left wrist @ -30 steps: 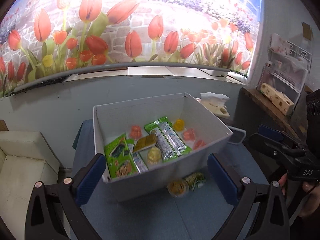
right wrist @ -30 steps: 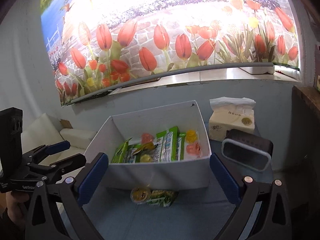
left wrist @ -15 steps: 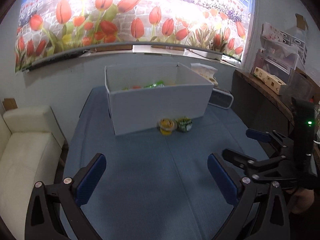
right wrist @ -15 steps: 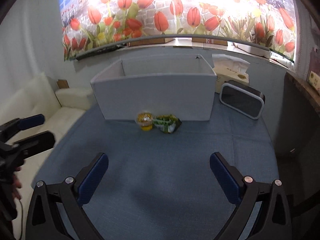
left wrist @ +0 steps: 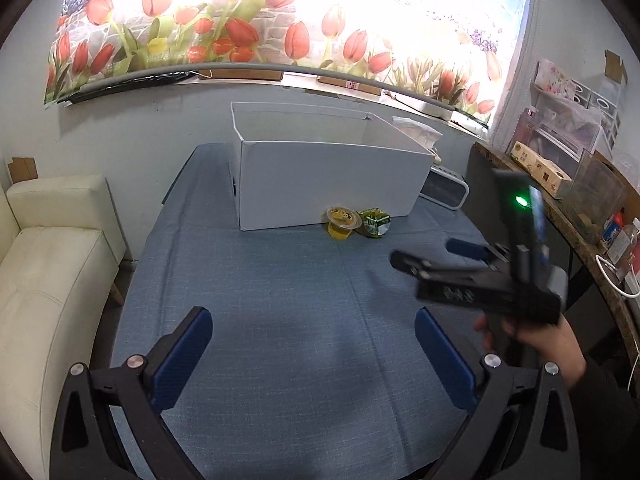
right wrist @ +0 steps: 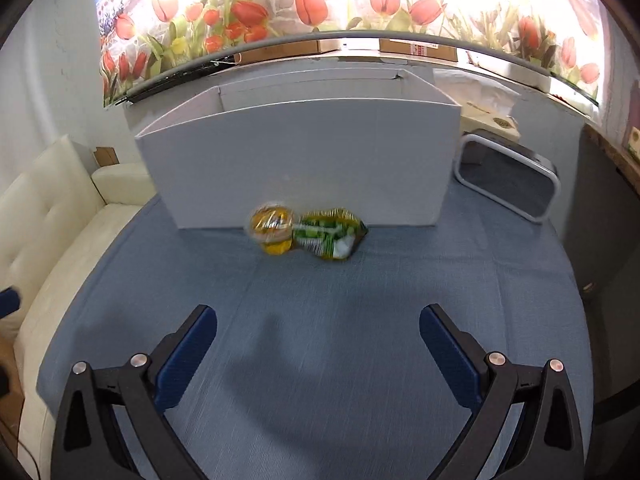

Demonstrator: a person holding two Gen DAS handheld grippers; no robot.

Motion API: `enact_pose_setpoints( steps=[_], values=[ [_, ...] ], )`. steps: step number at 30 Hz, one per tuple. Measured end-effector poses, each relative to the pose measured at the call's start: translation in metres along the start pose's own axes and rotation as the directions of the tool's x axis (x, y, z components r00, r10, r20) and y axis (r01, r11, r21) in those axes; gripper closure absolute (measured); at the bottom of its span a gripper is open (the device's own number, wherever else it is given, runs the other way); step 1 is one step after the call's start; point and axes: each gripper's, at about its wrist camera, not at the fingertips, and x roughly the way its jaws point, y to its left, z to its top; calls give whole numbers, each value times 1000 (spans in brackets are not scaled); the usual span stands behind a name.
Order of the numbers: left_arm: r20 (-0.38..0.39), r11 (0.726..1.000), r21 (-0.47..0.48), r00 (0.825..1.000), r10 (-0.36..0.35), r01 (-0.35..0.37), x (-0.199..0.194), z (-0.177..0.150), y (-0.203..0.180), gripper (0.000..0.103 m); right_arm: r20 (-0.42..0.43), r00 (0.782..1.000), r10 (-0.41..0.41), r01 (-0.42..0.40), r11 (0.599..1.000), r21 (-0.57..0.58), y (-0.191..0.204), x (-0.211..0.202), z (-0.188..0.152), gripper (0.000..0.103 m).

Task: Organize snacks
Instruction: 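Grasp the green Peas Garlic Flavor packet with the right tool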

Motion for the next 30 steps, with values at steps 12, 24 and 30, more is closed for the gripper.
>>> enact_pose_setpoints(
  steps=[12, 24, 30],
  values=[
    [-12, 999, -28, 1000, 16, -16, 2, -6, 23, 0, -48, 998, -31, 31, 1000, 2, -16, 62, 42, 0],
    [-25, 999, -38, 999, 30, -31, 8, -10, 30, 0, -51, 998, 30, -28, 998, 49, -36, 67, 34, 15],
    [-26, 999, -32, 999, 29, -30, 10, -9, 25, 0, -62, 998, -3, 4, 1000, 8, -26, 79, 36, 20]
  ],
)
